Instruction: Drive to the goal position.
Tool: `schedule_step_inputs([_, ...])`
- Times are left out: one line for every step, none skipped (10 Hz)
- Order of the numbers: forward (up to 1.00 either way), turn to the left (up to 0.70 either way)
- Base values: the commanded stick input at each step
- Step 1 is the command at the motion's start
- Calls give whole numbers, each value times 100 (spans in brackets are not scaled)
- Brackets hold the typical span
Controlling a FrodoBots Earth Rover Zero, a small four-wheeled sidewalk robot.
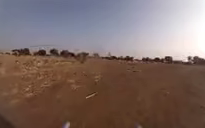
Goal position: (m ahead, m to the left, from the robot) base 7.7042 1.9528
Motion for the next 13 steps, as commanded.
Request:
schedule_step_inputs([50, 0])
schedule_step_inputs([50, 0])
schedule_step_inputs([50, 0])
schedule_step_inputs([50, 0])
schedule_step_inputs([50, 0])
schedule_step_inputs([50, 0])
schedule_step_inputs([50, 0])
schedule_step_inputs([50, 0])
schedule_step_inputs([50, 0])
schedule_step_inputs([50, 0])
schedule_step_inputs([50, 0])
schedule_step_inputs([50, 0])
schedule_step_inputs([50, 0])
